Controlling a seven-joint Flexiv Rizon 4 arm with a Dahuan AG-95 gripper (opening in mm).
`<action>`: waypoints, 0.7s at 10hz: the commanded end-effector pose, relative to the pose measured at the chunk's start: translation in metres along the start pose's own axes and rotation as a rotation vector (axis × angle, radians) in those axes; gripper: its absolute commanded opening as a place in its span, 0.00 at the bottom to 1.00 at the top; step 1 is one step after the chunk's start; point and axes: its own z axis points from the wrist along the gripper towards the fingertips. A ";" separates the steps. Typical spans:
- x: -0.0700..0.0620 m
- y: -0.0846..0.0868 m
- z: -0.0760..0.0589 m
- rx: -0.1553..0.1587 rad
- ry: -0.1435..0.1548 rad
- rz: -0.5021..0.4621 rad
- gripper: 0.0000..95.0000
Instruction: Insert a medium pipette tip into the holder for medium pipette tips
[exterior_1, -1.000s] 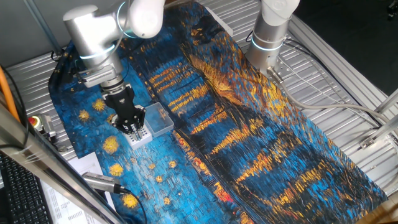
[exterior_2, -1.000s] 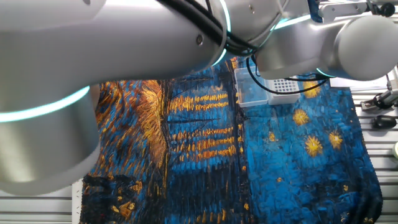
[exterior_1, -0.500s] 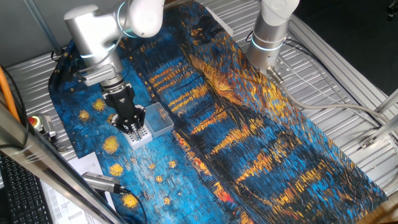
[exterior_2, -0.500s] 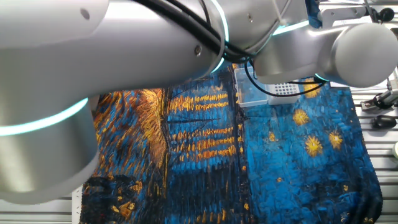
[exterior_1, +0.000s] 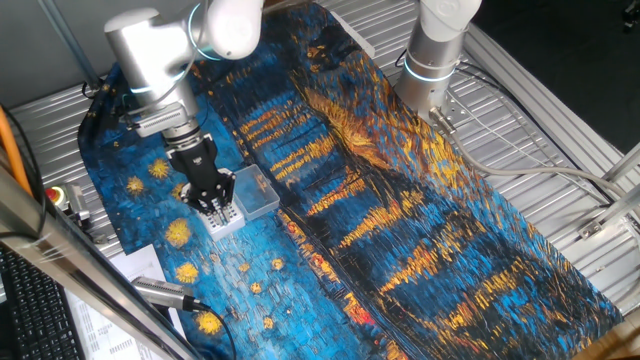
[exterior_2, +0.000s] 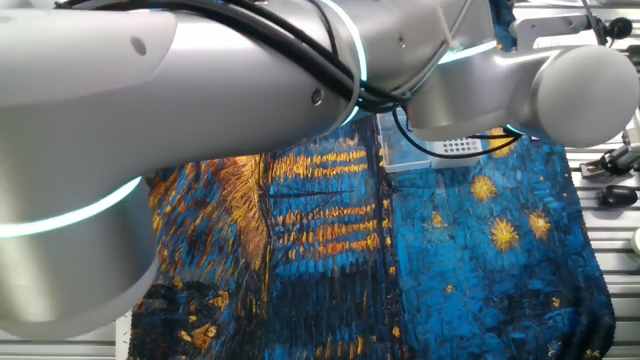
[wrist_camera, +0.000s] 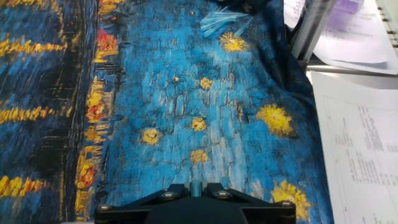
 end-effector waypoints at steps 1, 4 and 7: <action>0.000 0.000 0.000 -0.002 -0.001 -0.002 0.00; 0.000 0.001 0.001 -0.001 -0.005 -0.004 0.00; 0.001 0.002 0.001 0.000 -0.015 -0.011 0.00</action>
